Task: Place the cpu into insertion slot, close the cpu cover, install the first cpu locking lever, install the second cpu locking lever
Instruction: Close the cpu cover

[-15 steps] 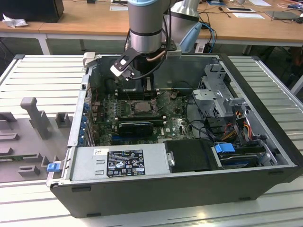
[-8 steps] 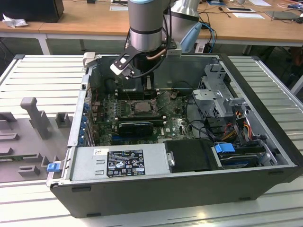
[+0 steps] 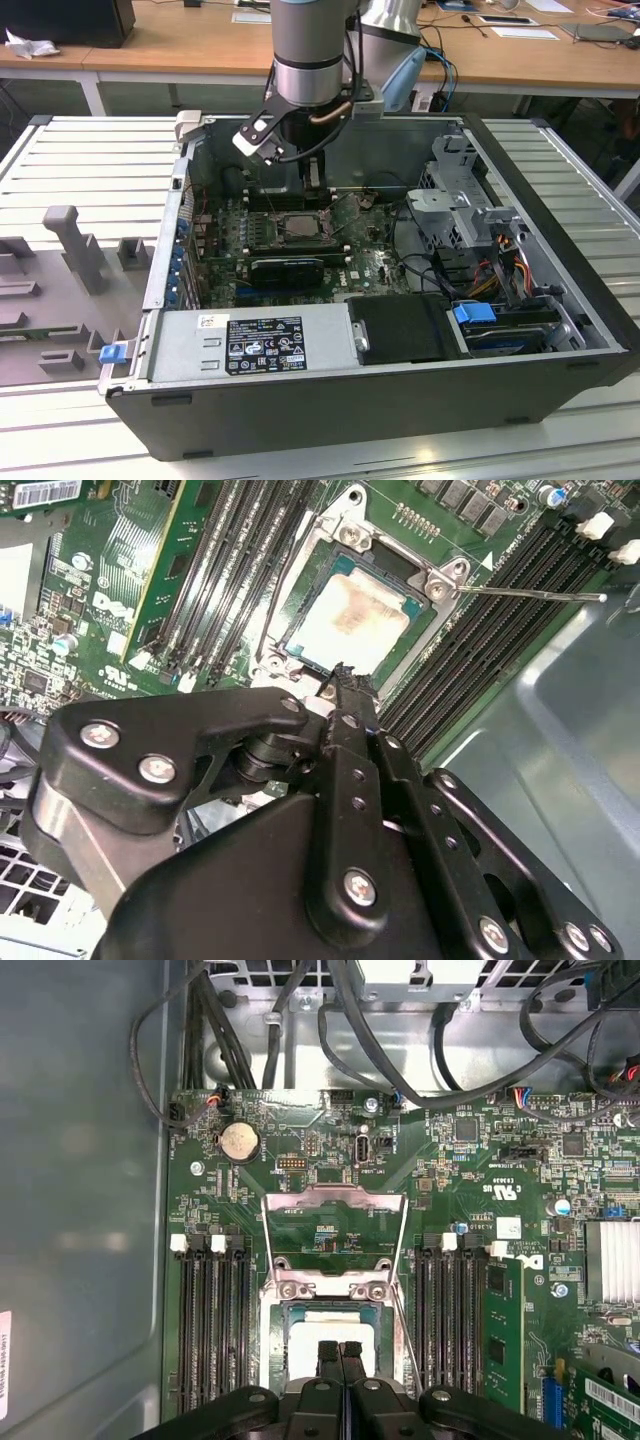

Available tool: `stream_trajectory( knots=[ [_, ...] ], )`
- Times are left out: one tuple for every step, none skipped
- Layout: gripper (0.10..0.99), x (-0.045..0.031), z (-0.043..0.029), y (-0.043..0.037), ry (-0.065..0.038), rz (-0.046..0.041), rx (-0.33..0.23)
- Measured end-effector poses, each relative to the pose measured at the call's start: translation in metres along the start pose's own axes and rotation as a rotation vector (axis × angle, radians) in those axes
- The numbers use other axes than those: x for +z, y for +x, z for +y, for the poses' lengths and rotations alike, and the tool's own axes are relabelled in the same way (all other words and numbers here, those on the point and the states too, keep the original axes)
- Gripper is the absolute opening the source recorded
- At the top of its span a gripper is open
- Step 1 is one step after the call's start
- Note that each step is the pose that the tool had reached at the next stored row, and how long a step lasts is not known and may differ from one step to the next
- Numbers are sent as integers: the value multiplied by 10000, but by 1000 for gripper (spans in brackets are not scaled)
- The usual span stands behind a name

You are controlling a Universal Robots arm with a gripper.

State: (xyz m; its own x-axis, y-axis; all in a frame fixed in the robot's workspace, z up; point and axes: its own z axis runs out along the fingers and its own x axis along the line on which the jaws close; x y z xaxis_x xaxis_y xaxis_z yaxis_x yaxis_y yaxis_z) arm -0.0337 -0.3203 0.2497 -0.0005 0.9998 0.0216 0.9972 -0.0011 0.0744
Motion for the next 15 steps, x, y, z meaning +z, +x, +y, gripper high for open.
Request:
stream_trajectory(
  knots=[
    [106,-13,1,1,0,0,-1],
    [106,-27,2,1,0,0,-1],
    [106,-55,4,2,0,0,-1],
    [106,-75,21,3,-1,2,0],
    [106,-78,44,3,0,0,0],
    [106,-81,53,2,0,0,0],
    [106,-92,56,2,1,-1,-1],
    [106,-120,58,4,0,0,0],
    [106,-143,60,5,0,0,0],
    [106,-151,63,5,0,1,-1],
    [106,-153,78,6,-1,2,0],
    [106,-152,96,6,-1,1,0],
    [106,-152,110,6,0,0,-1],
    [106,-148,156,7,0,1,0],
    [106,-144,207,7,1,0,0]
  ],
)
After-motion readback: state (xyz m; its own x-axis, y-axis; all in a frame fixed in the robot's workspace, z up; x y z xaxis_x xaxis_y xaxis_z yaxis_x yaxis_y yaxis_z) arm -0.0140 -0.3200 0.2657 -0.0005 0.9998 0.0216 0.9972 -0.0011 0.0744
